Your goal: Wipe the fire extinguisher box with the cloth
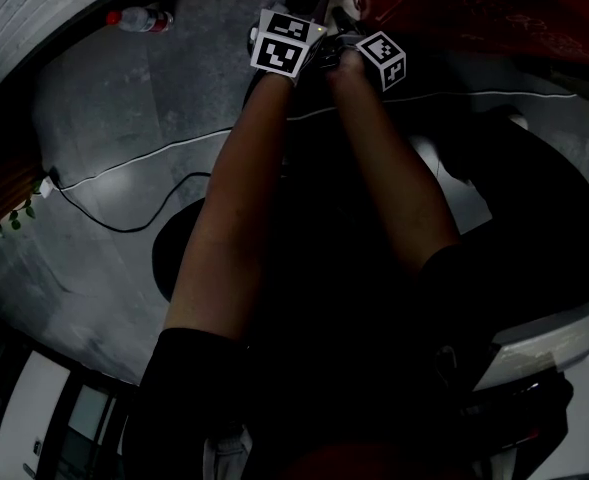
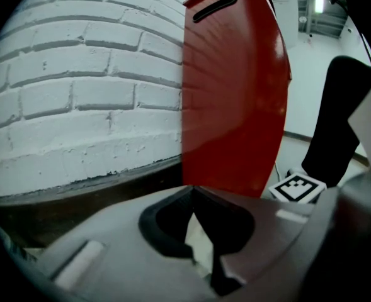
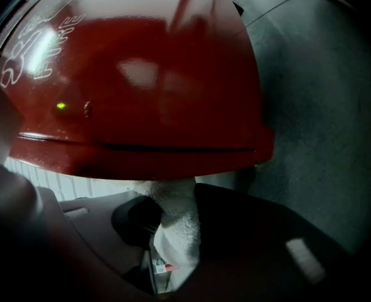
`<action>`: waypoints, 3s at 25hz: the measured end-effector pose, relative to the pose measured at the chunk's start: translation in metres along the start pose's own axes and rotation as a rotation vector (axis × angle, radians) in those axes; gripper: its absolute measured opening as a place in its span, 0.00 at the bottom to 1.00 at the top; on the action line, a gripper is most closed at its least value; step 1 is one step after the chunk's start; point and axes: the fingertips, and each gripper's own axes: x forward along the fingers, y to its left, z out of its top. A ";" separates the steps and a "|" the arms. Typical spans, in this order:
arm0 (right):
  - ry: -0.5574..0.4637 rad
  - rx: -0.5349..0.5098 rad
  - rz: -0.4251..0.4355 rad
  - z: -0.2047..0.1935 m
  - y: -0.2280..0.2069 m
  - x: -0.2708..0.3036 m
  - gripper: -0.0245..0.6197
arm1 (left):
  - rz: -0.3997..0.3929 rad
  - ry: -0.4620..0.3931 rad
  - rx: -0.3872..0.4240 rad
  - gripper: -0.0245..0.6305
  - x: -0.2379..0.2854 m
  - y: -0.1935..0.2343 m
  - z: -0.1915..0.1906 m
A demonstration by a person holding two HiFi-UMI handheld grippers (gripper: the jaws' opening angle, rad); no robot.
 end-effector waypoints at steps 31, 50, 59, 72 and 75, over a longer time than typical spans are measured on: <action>0.113 0.025 -0.056 -0.015 -0.027 -0.001 0.25 | -0.029 0.036 0.014 0.04 0.010 -0.009 -0.011; 0.322 -0.685 0.266 -0.067 0.123 -0.072 0.25 | 0.140 -0.111 -0.081 0.04 -0.050 0.011 0.046; 0.305 -0.833 0.409 -0.065 0.177 -0.133 0.25 | 0.160 -0.191 -0.076 0.04 -0.103 -0.024 0.083; 0.120 -1.198 0.560 -0.011 0.313 -0.277 0.25 | 0.141 -0.385 0.034 0.04 -0.204 -0.107 0.223; 0.102 -1.284 0.580 0.000 0.344 -0.307 0.25 | 0.150 -0.407 0.036 0.04 -0.225 -0.123 0.244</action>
